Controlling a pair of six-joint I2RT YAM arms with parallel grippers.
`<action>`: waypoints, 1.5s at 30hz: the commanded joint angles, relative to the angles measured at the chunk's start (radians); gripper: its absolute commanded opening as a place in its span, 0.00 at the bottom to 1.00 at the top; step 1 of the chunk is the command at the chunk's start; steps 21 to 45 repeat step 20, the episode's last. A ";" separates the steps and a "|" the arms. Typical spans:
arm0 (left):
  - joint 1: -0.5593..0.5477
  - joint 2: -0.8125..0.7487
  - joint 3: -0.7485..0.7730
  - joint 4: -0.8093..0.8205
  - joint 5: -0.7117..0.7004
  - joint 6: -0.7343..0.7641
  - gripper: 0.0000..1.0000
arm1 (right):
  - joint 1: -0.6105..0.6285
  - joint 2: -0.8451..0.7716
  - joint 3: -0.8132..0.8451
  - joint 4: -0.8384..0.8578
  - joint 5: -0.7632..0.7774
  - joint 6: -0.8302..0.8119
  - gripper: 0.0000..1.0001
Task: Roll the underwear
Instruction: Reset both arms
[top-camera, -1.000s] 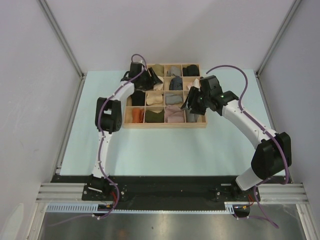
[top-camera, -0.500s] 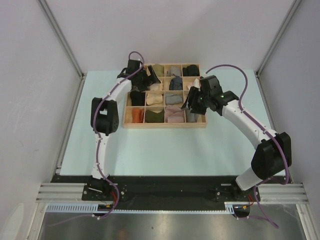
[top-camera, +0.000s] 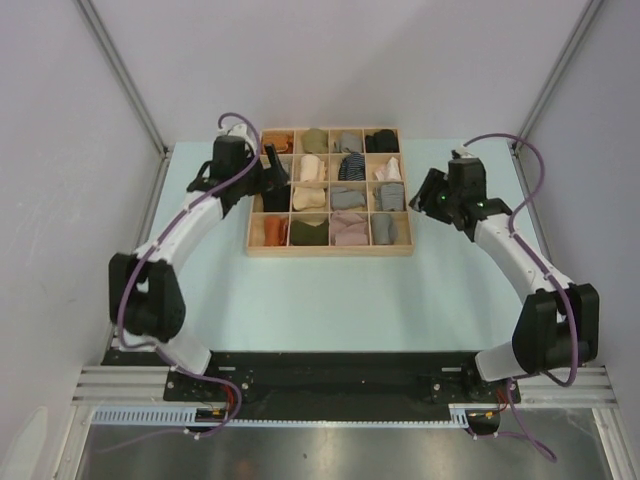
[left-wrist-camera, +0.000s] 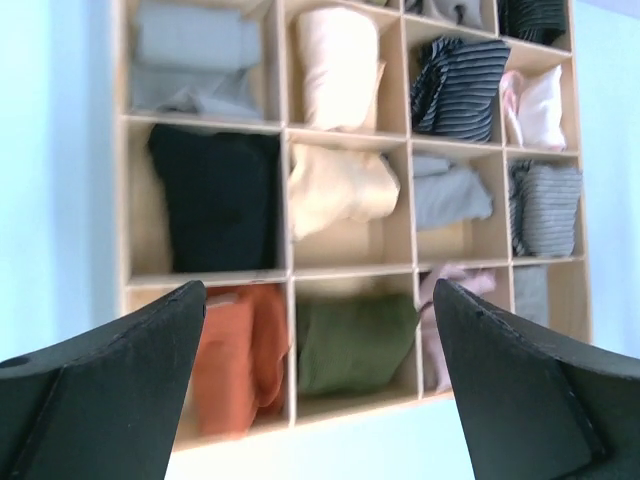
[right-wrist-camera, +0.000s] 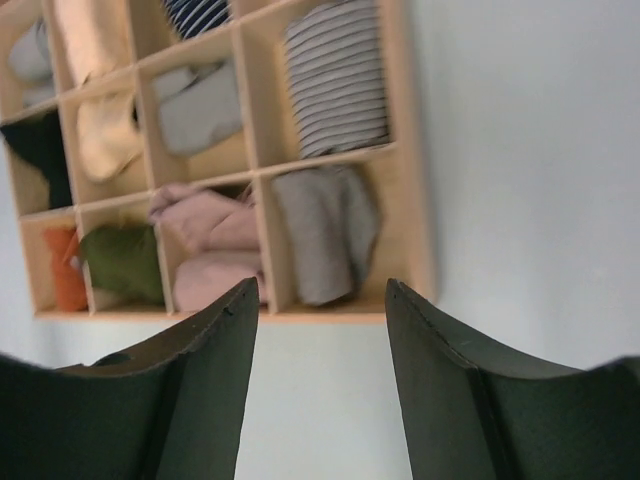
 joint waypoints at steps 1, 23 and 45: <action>0.002 -0.274 -0.273 0.128 -0.084 0.040 1.00 | -0.091 -0.122 -0.109 0.179 0.109 -0.062 0.59; 0.008 -0.679 -0.631 0.102 -0.259 0.025 1.00 | -0.129 -0.360 -0.347 0.198 0.263 -0.149 0.58; 0.008 -0.679 -0.631 0.102 -0.259 0.025 1.00 | -0.129 -0.360 -0.347 0.198 0.263 -0.149 0.58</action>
